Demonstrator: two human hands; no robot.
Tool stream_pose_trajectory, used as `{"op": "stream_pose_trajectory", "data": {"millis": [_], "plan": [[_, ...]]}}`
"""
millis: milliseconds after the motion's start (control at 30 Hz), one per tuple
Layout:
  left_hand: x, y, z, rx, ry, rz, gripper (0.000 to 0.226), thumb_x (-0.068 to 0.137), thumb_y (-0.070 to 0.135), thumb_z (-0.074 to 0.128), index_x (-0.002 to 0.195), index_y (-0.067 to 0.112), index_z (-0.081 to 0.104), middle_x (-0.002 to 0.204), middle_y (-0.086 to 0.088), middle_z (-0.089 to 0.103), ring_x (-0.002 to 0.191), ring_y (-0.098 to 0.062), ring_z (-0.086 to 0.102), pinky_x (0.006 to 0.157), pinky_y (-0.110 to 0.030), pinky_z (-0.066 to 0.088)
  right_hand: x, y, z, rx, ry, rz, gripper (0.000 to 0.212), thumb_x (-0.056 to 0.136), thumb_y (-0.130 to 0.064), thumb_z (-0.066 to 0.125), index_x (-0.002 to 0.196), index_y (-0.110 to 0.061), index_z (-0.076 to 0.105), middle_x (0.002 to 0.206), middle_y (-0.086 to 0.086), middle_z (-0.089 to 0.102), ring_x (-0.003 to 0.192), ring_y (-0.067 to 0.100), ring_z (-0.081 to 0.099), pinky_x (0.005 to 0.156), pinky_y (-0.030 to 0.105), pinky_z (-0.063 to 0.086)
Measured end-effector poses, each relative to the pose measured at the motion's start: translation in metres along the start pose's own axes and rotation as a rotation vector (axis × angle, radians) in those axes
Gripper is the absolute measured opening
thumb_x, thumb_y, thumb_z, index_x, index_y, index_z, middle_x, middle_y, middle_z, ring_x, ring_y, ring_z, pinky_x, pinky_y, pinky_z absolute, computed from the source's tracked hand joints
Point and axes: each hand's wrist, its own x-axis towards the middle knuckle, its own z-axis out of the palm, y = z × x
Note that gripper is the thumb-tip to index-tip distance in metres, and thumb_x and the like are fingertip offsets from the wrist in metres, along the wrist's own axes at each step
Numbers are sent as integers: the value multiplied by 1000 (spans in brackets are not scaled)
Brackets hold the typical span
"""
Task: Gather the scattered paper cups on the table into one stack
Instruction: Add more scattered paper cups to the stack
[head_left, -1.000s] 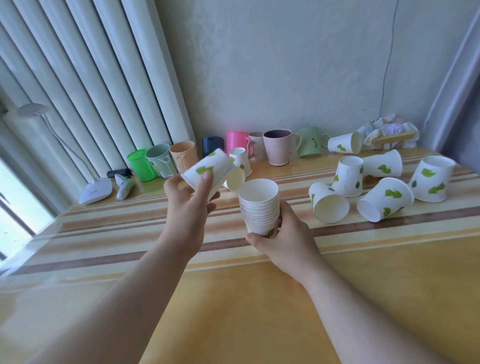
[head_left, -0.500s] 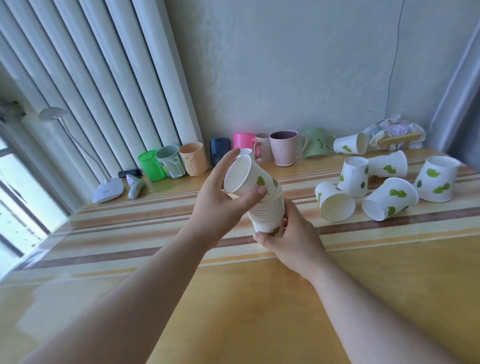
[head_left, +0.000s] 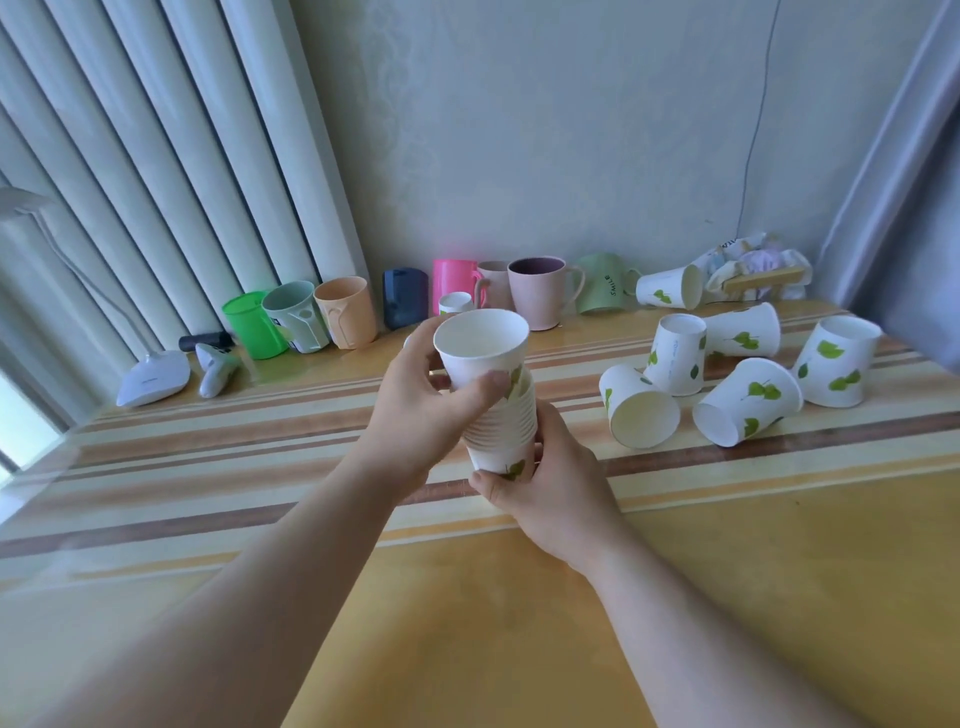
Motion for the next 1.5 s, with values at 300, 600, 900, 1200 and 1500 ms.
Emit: {"op": "stream_pose_trajectory", "data": {"millis": [300,600,900,1200,1500], "plan": [[-8,-34,-13,0,-36,-27,75,75,66,77,141,36,60,136,5,70,132,-20,64,111,-46,53,0,0,0,11,11,4,70,77,-47,90,134,-52,49,110,-25,71,101,-4,64,82,29,57],[56,-92,-29,712,153,-72,71,91,10,72,154,34,50,165,3,37,150,-28,38,125,-44,35,2,1,2,0,18,28,66,74,-50,89,128,-52,51,105,-20,72,95,4,66,84,38,60],[132,-119,-39,1275,-198,-26,103,91,35,85,170,33,18,173,-4,34,157,-40,31,128,-57,29,4,6,2,22,27,20,65,72,-49,90,126,-52,54,108,-20,74,97,4,68,86,41,62],[84,-95,-42,893,20,-44,73,80,47,84,138,18,49,127,-3,63,123,-30,54,104,-46,45,3,3,2,30,33,23,64,74,-46,91,127,-49,56,108,-21,74,99,1,67,86,37,61],[45,4,-22,-403,124,-40,35,94,30,79,125,19,65,109,2,82,104,-16,79,96,-43,63,2,1,3,21,36,10,68,75,-45,91,132,-49,54,112,-21,74,103,1,67,89,39,61]]}}
